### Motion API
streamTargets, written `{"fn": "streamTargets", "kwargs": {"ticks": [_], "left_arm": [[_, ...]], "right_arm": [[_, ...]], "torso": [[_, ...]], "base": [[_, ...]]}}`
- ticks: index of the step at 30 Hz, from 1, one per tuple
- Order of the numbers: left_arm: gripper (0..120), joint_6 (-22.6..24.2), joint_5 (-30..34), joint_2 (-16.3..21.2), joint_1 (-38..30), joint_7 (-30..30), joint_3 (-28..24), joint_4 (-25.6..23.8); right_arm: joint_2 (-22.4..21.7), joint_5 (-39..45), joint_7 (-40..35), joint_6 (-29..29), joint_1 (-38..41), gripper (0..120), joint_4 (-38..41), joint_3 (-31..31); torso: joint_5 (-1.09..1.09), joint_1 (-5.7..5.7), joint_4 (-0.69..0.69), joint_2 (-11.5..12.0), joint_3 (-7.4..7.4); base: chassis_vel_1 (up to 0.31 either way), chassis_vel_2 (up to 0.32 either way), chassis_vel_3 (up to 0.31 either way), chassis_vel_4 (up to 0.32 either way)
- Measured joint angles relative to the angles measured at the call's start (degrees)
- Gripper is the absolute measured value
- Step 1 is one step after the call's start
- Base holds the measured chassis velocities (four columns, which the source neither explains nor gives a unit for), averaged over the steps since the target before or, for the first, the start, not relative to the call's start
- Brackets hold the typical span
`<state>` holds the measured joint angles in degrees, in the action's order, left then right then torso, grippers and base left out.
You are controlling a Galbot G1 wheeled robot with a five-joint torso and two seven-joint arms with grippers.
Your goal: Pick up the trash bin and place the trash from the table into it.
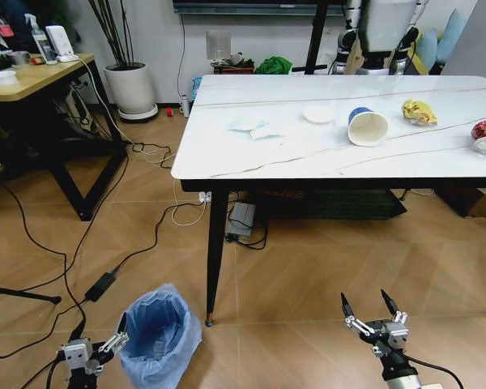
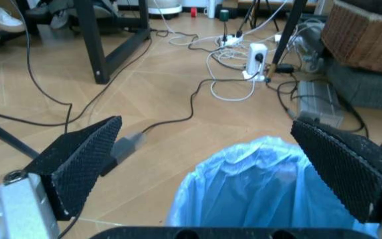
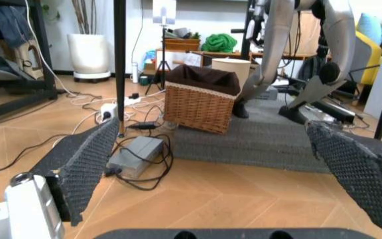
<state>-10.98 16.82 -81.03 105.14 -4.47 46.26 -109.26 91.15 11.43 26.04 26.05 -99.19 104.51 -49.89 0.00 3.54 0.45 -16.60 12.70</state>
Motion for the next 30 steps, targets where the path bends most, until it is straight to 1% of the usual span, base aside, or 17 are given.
{"fn": "streamTargets", "kwargs": {"ticks": [3, 5, 7, 13, 15, 17, 19, 21, 23, 25, 28, 29, 30], "left_arm": [[100, 0.2, -0.4, 0.1, -0.8, 0.2, -0.1, 1.2], [100, 0.3, -0.5, 0.2, -1.0, 0.4, -0.2, 1.4], [100, 0.2, -1.3, 0.2, -1.7, 1.5, -0.7, 2.4], [100, 0.0, -2.5, 0.2, -2.3, 2.3, -1.1, 3.7], [100, 0.5, -2.7, 0.8, -3.4, 2.7, -1.4, 6.1], [100, 0.9, -2.3, 1.0, -3.6, 2.7, -1.6, 6.5], [100, 2.9, -0.2, 1.3, -5.0, 2.7, -2.2, 8.1], [100, 3.4, 0.1, 1.3, -5.3, 2.7, -2.4, 8.3], [100, 5.8, 1.4, 1.4, -7.2, 2.8, -3.1, 9.3], [100, 6.3, 1.5, 1.4, -7.6, 2.9, -3.3, 9.5], [100, 10.5, 2.4, 1.5, -9.5, 4.9, -4.7, 11.0], [100, 10.5, 2.4, 1.5, -9.5, 4.9, -4.7, 11.0], [100, 12.4, 2.8, 1.7, -9.9, 6.0, -5.2, 11.4]], "right_arm": [[0.0, 0.0, 0.3, 0.2, 0.1, 100, -0.4, 0.1], [0.1, 0.0, 0.3, 0.2, 0.1, 100, -0.4, 0.1], [0.3, 0.0, 0.5, 0.4, 0.1, 100, -0.7, 0.3], [0.5, 0.0, 0.7, 0.7, 0.1, 100, -1.1, 0.3], [0.8, 0.0, 1.0, 1.1, 0.1, 100, -1.4, 0.3], [0.8, 0.0, 1.0, 1.1, 0.1, 100, -1.4, 0.3], [1.0, 0.0, 1.2, 1.4, -0.1, 100, -1.5, 0.3], [1.0, 0.0, 1.3, 1.5, -0.1, 100, -1.5, 0.4], [1.0, -0.1, 1.5, 1.8, -0.2, 100, -1.8, 0.4], [1.0, -0.2, 1.5, 1.9, -0.2, 100, -1.9, 0.4], [1.0, -0.6, 1.8, 2.5, -0.6, 100, -2.5, 0.5], [1.0, -0.6, 1.8, 2.5, -0.6, 100, -2.5, 0.5], [1.0, -0.7, 1.8, 2.7, -0.7, 100, -2.5, 0.4]], "torso": [[0.00, -0.24, 0.00, 0.8, -0.64], [0.00, -0.28, 0.00, 1.0, -0.75], [0.00, -0.54, 0.00, 1.7, -1.12], [0.00, -0.68, 0.00, 1.9, -1.25], [0.00, -0.70, 0.00, 1.9, -1.24], [0.00, -0.70, 0.00, 1.9, -1.23], [0.00, -0.69, 0.00, 1.8, -1.18], [-0.01, -0.69, 0.00, 1.8, -1.17], [0.00, -0.65, 0.00, 1.7, -1.11], [0.00, -0.64, 0.00, 1.7, -1.10], [0.00, -0.61, 0.01, 1.6, -1.04], [0.00, -0.61, 0.01, 1.6, -1.04], [-0.01, -0.59, 0.01, 1.6, -1.02]], "base": [[0.000, 0.000, 0.000, 0.000], [0.000, 0.000, 0.000, 0.000], [0.000, 0.000, 0.000, 0.000], [0.000, 0.000, 0.000, 0.000], [0.000, 0.000, 0.000, 0.000], [0.000, 0.000, 0.000, 0.000], [0.000, 0.000, 0.000, 0.000], [0.000, 0.000, 0.000, 0.000], [0.000, 0.000, 0.000, 0.000], [0.000, 0.000, 0.000, 0.000], [0.000, 0.000, 0.000, 0.000], [0.000, 0.000, 0.000, 0.000], [0.000, 0.000, 0.000, 0.000]]}}
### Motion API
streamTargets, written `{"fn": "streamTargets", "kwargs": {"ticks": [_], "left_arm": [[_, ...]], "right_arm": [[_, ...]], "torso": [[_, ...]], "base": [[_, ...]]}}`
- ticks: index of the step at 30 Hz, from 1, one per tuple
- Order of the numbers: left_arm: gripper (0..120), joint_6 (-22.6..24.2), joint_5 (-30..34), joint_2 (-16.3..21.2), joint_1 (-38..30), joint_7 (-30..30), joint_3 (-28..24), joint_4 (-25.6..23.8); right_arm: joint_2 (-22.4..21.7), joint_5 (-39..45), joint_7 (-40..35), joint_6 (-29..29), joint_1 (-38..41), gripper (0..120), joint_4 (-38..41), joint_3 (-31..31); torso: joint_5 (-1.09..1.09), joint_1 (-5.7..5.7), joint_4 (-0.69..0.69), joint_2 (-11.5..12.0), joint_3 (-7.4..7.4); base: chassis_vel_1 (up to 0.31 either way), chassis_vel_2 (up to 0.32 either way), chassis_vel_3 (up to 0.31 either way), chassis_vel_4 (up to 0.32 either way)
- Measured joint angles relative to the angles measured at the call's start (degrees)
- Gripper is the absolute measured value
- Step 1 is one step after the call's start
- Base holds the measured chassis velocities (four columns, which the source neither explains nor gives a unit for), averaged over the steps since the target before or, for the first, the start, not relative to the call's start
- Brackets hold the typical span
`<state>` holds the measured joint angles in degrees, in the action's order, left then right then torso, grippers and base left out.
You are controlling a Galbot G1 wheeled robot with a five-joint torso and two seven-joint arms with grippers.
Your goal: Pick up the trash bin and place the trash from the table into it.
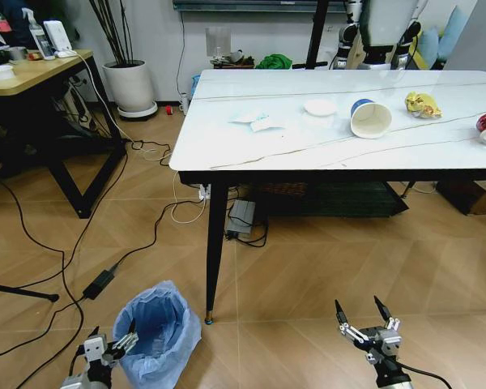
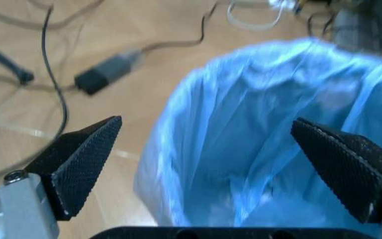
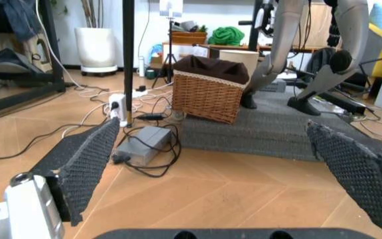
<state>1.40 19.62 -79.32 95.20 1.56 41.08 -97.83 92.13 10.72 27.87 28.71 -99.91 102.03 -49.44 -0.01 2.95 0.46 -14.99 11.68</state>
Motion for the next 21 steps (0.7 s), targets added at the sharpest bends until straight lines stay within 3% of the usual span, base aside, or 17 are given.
{"fn": "streamTargets", "kwargs": {"ticks": [4, 13, 18, 21], "left_arm": [[100, 3.2, 1.1, 0.6, -1.0, 1.7, -0.5, 1.5], [98, 5.4, 3.9, 1.2, -2.6, 2.4, 0.2, 2.9], [83, 5.5, 4.3, 1.1, -3.1, 2.4, 0.5, 3.6], [65, 6.0, 4.9, 0.8, -3.0, 2.4, 0.4, 3.7]], "right_arm": [[0.0, -0.1, 0.0, 0.0, -0.1, 100, 0.3, -0.2], [0.0, -0.7, 0.0, 0.1, -0.6, 100, 0.7, -0.3], [0.0, -0.8, 0.0, 0.1, -0.7, 100, 0.9, -0.4], [0.0, -0.9, 0.0, 0.1, -0.7, 100, 1.0, -0.5]], "torso": [[0.00, 0.02, -0.01, -0.1, 0.04], [0.00, 0.06, 0.00, -0.2, 0.11], [0.00, 0.07, 0.00, -0.2, 0.13], [0.00, 0.08, -0.01, -0.2, 0.15]], "base": [[0.000, 0.000, 0.000, 0.000], [0.000, 0.000, 0.000, 0.000], [0.000, 0.000, 0.000, 0.000], [0.000, 0.000, 0.000, 0.000]]}}
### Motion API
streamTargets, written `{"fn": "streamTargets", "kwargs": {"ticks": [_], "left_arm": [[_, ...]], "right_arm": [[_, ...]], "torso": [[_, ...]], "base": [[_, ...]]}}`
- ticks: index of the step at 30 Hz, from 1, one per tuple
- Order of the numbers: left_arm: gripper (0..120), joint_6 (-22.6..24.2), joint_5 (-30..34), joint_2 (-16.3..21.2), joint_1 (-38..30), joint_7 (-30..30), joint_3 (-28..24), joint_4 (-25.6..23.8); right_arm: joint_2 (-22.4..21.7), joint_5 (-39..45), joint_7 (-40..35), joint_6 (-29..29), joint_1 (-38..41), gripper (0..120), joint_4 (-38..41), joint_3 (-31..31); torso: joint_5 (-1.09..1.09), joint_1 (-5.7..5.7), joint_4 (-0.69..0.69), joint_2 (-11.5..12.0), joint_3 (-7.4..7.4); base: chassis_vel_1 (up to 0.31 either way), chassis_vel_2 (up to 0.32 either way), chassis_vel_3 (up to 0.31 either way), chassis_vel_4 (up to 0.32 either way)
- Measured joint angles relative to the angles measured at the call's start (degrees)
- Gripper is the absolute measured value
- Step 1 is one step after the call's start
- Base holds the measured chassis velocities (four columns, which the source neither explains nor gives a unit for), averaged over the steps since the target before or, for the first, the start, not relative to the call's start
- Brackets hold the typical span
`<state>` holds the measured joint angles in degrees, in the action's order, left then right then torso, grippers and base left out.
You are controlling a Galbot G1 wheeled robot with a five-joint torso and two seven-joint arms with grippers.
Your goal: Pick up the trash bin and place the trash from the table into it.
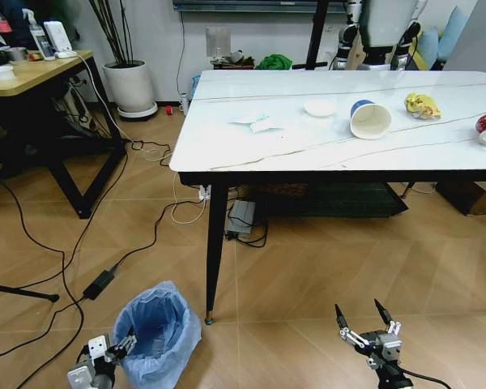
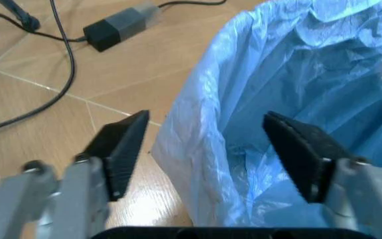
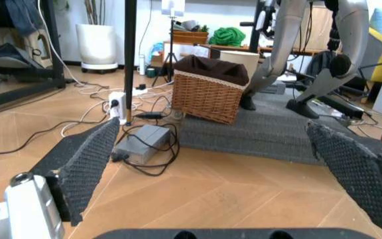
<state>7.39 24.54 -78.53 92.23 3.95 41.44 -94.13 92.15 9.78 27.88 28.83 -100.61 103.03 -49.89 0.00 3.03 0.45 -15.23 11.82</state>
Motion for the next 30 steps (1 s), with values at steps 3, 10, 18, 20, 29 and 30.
{"fn": "streamTargets", "kwargs": {"ticks": [3, 10, 18, 20, 29, 30], "left_arm": [[55, 0.0, 0.2, -0.1, 0.1, -0.3, 0.0, 0.0], [32, 0.1, 0.5, -0.1, -0.2, -0.6, 0.0, 0.2], [4, 0.2, 0.5, -0.6, -0.3, -0.7, 0.1, 0.7], [0, 0.2, 0.5, -0.7, -0.3, -0.8, 0.1, 0.8], [0, 0.3, 0.0, -0.5, 0.5, -1.7, -0.1, -0.3], [0, 0.3, 0.0, -0.5, 0.5, -1.7, -0.1, -0.3]], "right_arm": [[0.0, -0.1, 0.0, 0.0, 0.0, 100, 0.1, 0.0], [0.0, -0.2, 0.0, 0.0, 0.0, 100, 0.2, 0.0], [0.0, -0.2, 0.0, -0.1, 0.1, 100, 0.1, 0.0], [0.0, -0.2, -0.1, -0.1, 0.2, 100, 0.0, 0.0], [0.0, -0.3, -0.1, -0.2, 0.3, 100, -0.1, 0.1], [0.0, -0.3, -0.1, -0.2, 0.3, 100, -0.1, 0.1]], "torso": [[0.00, 0.01, 0.00, 0.0, 0.01], [0.00, 0.02, 0.00, -0.1, 0.03], [0.01, 0.03, 0.01, -0.1, 0.05], [0.01, 0.03, 0.01, -0.1, 0.05], [0.00, 0.04, 0.00, -0.1, 0.07], [0.00, 0.04, 0.00, -0.1, 0.07]], "base": [[0.000, 0.000, 0.000, 0.000], [0.000, 0.000, 0.000, 0.000], [0.000, 0.000, 0.000, 0.000], [0.000, 0.000, 0.000, 0.000], [0.000, 0.000, 0.000, 0.000], [0.000, 0.000, 0.000, 0.000]]}}
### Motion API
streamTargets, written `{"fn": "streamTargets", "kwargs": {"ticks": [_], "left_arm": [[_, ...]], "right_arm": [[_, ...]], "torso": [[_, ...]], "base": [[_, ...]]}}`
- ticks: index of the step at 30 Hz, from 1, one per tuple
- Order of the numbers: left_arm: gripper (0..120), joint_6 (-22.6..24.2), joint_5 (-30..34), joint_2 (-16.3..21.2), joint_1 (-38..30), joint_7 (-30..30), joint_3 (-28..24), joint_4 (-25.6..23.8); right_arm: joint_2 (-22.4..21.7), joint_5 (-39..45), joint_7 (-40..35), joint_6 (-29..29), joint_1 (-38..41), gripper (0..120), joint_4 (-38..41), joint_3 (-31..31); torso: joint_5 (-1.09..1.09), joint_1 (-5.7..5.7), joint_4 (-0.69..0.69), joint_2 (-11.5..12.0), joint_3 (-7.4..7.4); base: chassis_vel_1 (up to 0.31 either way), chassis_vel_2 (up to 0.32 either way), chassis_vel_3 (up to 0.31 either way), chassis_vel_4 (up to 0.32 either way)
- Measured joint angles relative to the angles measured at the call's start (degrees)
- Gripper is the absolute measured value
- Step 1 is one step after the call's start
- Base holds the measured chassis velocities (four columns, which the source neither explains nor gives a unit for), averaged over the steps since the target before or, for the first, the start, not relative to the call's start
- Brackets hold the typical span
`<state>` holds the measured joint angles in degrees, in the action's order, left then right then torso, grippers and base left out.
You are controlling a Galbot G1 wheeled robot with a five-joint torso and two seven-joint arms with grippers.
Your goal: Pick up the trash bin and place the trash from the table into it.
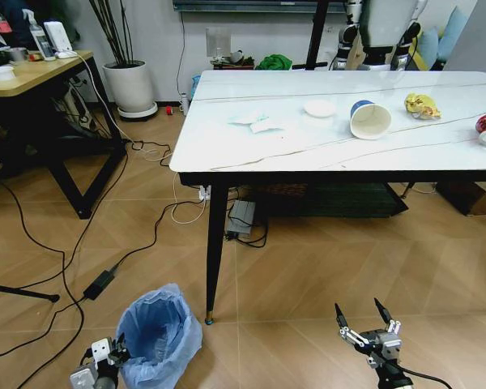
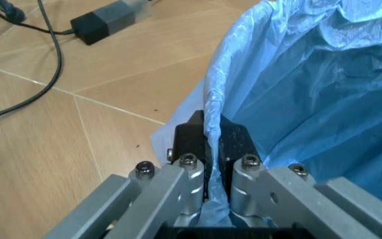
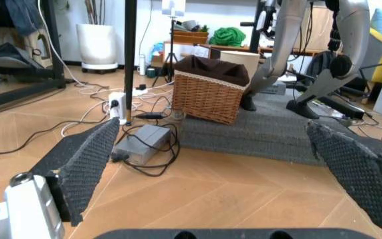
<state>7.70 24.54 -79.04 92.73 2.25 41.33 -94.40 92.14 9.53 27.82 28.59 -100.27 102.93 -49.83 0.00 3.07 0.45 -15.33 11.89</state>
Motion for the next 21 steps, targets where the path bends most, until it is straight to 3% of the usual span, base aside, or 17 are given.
{"fn": "streamTargets", "kwargs": {"ticks": [11, 16, 21], "left_arm": [[0, -2.2, -2.8, 0.9, 4.7, -8.5, 0.4, -7.6], [0, -7.7, -3.6, 1.2, 10.9, -24.3, 2.4, -13.3], [0, -8.6, -3.5, 1.9, 14.0, -26.5, 1.8, -17.2]], "right_arm": [[0.0, -1.0, 0.0, -0.5, -0.1, 100, 0.4, 0.1], [0.0, -1.5, -0.1, -0.8, -0.5, 100, 0.9, 0.1], [0.0, -2.0, -0.2, -1.1, -0.6, 100, 1.1, 0.1]], "torso": [[0.00, 0.00, 0.01, 0.0, 0.00], [0.01, 0.00, 0.00, 0.0, 0.00], [0.01, 0.00, 0.00, 0.0, 0.01]], "base": [[0.000, 0.000, 0.000, 0.000], [0.000, 0.000, 0.000, 0.000], [0.000, 0.000, 0.000, 0.000]]}}
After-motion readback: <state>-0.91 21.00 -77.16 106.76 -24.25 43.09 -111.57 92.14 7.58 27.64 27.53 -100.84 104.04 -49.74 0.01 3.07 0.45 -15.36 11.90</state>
